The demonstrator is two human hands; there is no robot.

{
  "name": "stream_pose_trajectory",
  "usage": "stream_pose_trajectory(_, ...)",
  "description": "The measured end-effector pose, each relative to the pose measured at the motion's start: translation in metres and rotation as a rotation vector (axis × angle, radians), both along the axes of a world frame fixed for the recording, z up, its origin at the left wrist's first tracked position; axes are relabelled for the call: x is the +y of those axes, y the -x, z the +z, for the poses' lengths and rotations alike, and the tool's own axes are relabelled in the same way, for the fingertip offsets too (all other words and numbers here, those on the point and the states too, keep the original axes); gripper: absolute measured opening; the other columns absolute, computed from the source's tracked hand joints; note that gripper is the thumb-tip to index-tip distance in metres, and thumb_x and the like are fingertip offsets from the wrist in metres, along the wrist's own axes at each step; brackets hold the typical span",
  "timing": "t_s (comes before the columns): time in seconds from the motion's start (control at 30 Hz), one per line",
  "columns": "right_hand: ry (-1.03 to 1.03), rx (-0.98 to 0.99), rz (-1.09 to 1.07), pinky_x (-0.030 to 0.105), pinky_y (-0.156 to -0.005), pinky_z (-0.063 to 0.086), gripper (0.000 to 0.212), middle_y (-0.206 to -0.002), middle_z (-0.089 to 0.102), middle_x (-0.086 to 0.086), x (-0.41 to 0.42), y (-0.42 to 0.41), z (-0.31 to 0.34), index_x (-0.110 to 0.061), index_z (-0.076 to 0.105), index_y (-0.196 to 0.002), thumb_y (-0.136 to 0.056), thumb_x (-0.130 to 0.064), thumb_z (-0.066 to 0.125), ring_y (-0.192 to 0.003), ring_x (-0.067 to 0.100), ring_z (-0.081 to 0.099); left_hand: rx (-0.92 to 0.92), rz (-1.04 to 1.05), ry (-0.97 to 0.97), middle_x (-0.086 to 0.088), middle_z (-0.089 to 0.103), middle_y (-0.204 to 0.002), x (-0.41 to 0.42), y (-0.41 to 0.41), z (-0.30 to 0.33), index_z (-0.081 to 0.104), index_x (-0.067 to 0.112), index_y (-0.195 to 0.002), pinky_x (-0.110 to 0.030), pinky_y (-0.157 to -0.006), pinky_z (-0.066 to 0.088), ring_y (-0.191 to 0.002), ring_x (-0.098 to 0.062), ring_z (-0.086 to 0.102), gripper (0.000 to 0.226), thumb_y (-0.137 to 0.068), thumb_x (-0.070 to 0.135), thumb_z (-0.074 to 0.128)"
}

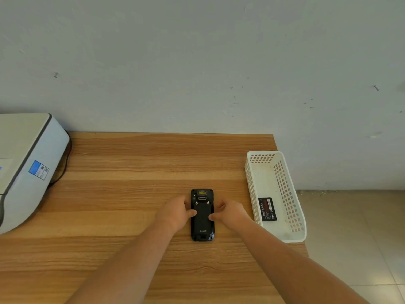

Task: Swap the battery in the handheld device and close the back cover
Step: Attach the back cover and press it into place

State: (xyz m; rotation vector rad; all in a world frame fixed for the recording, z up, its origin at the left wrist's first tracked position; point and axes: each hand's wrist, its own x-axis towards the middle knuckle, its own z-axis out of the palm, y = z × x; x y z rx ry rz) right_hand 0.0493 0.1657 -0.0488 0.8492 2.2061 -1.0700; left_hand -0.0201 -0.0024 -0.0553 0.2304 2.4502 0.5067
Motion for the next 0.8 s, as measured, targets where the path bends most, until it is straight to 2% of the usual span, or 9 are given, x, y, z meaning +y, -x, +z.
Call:
stream_pose_trajectory(0.07,-0.018,0.031,0.003,0.027,-0.077,0.050,0.043,-0.110,0.062,-0.001,0.002,0.003,0.002,-0.020,0.057,-0.115,-0.080,-0.036,0.076,-0.094,0.013,0.060,0.029,-0.004,0.011,0.005,0.064,-0.109,0.001,0.006,0.001,0.059,0.023,-0.113,-0.037,-0.088,0.052,-0.100,-0.015,0.060,0.033,-0.088,0.043,0.065)
stream_pose_trajectory(0.23,-0.083,0.045,0.014,0.024,-0.060,0.043,0.028,-0.086,0.059,-0.005,-0.002,0.013,0.002,-0.021,0.054,-0.092,-0.084,-0.043,0.069,-0.072,0.009,0.055,0.004,-0.003,0.036,0.005,0.063,-0.095,0.010,0.008,0.001,0.059,0.024,-0.100,-0.037,-0.085,0.053,-0.090,-0.014,0.060,0.024,-0.089,0.044,0.064)
stream_pose_trajectory(0.37,-0.097,0.022,0.006,0.027,-0.062,0.047,0.027,-0.084,0.062,-0.002,-0.006,0.020,-0.004,-0.023,0.049,-0.080,-0.086,-0.040,0.068,-0.069,0.012,0.056,-0.025,0.051,0.005,0.005,0.061,-0.087,0.015,0.008,-0.002,0.054,0.025,-0.086,-0.036,-0.081,0.052,-0.083,-0.014,0.059,0.018,-0.088,0.037,0.067)
stream_pose_trajectory(0.53,-0.095,0.014,0.006,0.027,-0.063,0.048,0.026,-0.087,0.062,-0.002,-0.004,0.019,-0.005,-0.021,0.052,-0.087,-0.085,-0.042,0.069,-0.071,0.011,0.057,-0.014,0.014,0.020,0.007,0.060,-0.083,0.016,0.011,0.003,0.051,0.028,-0.081,-0.034,-0.077,0.051,-0.082,-0.014,0.059,0.021,-0.087,0.039,0.068)
stream_pose_trajectory(0.63,-0.067,0.106,0.033,0.024,-0.067,0.047,0.026,-0.092,0.061,-0.005,-0.001,0.015,-0.004,-0.022,0.056,-0.098,-0.084,-0.039,0.070,-0.080,0.010,0.058,0.059,-0.077,0.001,0.009,0.062,-0.093,0.009,0.015,0.006,0.058,0.027,-0.095,-0.035,-0.082,0.052,-0.087,-0.012,0.059,0.023,-0.083,0.041,0.071)
stream_pose_trajectory(0.7,-0.105,0.207,0.120,0.025,-0.077,0.047,0.031,-0.105,0.060,-0.006,0.002,0.015,-0.002,-0.024,0.058,-0.110,-0.084,-0.035,0.072,-0.093,0.011,0.057,0.108,-0.197,-0.045,0.011,0.060,-0.103,0.005,0.020,0.008,0.060,0.027,-0.106,-0.034,-0.088,0.051,-0.096,-0.010,0.058,0.027,-0.084,0.038,0.071)
stream_pose_trajectory(0.8,-0.207,0.271,0.367,0.032,-0.090,0.048,0.035,-0.118,0.054,-0.005,0.007,0.019,0.002,-0.026,0.058,-0.118,-0.086,-0.032,0.069,-0.108,0.015,0.052,0.189,-0.402,-0.042,0.011,0.057,-0.110,0.004,0.027,0.011,0.061,0.027,-0.115,-0.033,-0.091,0.049,-0.104,-0.011,0.055,0.029,-0.088,0.036,0.067)
